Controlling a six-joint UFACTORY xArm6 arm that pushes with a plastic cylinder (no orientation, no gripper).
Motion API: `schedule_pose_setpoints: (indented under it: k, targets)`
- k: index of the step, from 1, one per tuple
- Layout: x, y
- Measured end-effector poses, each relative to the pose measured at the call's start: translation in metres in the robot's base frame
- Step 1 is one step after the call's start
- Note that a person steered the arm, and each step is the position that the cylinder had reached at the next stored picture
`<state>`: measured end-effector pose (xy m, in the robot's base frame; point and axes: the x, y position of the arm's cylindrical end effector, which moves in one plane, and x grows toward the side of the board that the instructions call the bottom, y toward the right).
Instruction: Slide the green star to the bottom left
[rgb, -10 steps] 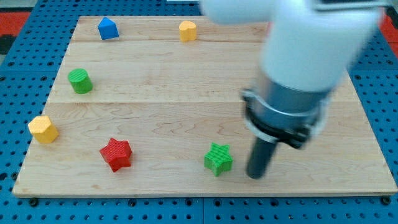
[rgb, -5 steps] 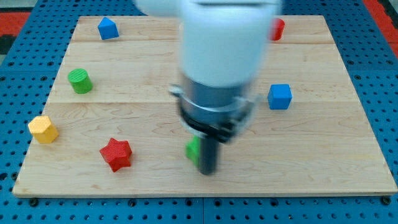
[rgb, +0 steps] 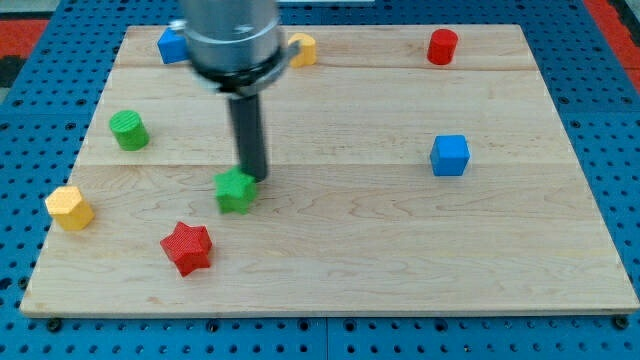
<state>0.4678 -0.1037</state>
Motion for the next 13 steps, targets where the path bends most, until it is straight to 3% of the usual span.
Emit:
schedule_pose_setpoints:
  k: [1, 3, 5, 7, 8, 11, 12, 13]
  targets:
    - [0.01, -0.041]
    - [0.019, 0.028]
    - [0.047, -0.046]
    - [0.028, -0.066]
    - [0.04, -0.099]
    - [0.129, -0.107]
    - [0.149, -0.144]
    - [0.133, -0.2]
